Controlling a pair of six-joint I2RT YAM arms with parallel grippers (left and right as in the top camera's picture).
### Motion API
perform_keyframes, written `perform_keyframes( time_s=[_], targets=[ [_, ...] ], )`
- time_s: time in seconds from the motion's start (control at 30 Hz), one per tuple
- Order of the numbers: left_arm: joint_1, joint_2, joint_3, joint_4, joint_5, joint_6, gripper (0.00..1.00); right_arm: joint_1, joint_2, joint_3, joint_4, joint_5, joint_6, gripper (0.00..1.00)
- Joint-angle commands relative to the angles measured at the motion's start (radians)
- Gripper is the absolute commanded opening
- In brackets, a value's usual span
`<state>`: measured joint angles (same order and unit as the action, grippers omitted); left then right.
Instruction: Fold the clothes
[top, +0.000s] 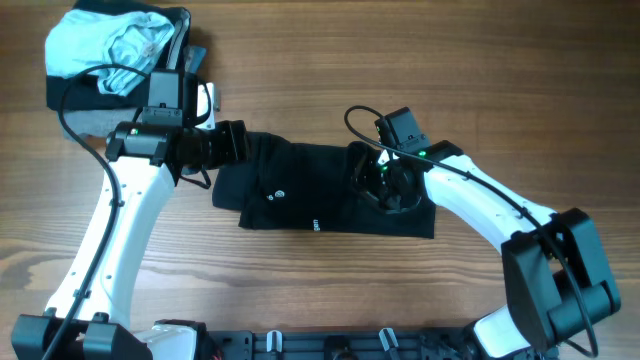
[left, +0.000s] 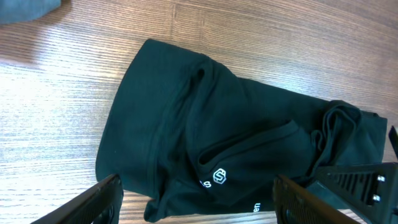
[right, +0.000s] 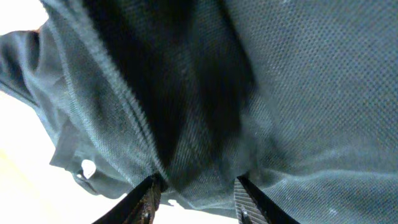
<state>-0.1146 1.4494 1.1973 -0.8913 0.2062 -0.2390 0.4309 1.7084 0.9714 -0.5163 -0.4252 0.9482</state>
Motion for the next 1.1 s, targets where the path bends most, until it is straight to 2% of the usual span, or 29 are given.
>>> perform_keyframes(
  time_s=[0.0,0.23,0.3,0.4,0.43,0.47,0.5,0.53,0.7,0.8,0.93,1.07],
  targets=[
    [0.005,0.011,-0.002,-0.014,-0.005,-0.001,0.76,-0.004,0.024,0.002,-0.004,-0.026,0.01,0.04],
    [0.005,0.011,-0.002,-0.014,-0.005,-0.001,0.77,0.0,-0.037,0.005,-0.138,-0.09,-0.134,0.04],
    [0.005,0.011,-0.002,-0.003,-0.005,-0.001,0.77,0.019,-0.038,0.005,-0.141,-0.157,-0.164,0.05],
    [0.005,0.011,-0.002,0.01,-0.005,-0.001,0.77,0.082,-0.037,0.005,-0.092,-0.15,-0.163,0.04],
    [0.005,0.011,-0.002,0.011,-0.005,-0.002,0.77,0.102,-0.037,0.005,-0.062,-0.138,-0.164,0.09],
    [0.005,0.011,-0.002,0.011,-0.005,-0.001,0.77,0.114,-0.037,0.005,-0.047,-0.127,-0.163,0.36],
    [0.005,0.011,-0.002,0.01,-0.005,-0.001,0.77,0.122,-0.037,0.005,-0.029,-0.114,-0.164,0.5],
    [0.005,0.011,-0.002,0.01,-0.005,-0.001,0.78,0.122,-0.038,0.005,-0.018,-0.114,-0.167,0.51],
    [0.005,0.011,-0.002,-0.017,-0.005,-0.001,0.83,0.023,-0.133,0.038,0.013,-0.114,-0.36,0.4],
    [0.005,0.016,-0.002,-0.024,-0.005,-0.001,0.84,-0.042,-0.174,0.042,0.014,-0.114,-0.34,0.04],
    [0.006,0.048,-0.002,-0.047,0.013,-0.001,0.92,-0.047,-0.116,0.035,0.006,-0.1,-0.214,0.04],
    [0.014,0.134,-0.002,-0.041,0.033,-0.001,1.0,-0.044,0.037,0.018,0.011,-0.125,-0.037,0.04]
  ],
)
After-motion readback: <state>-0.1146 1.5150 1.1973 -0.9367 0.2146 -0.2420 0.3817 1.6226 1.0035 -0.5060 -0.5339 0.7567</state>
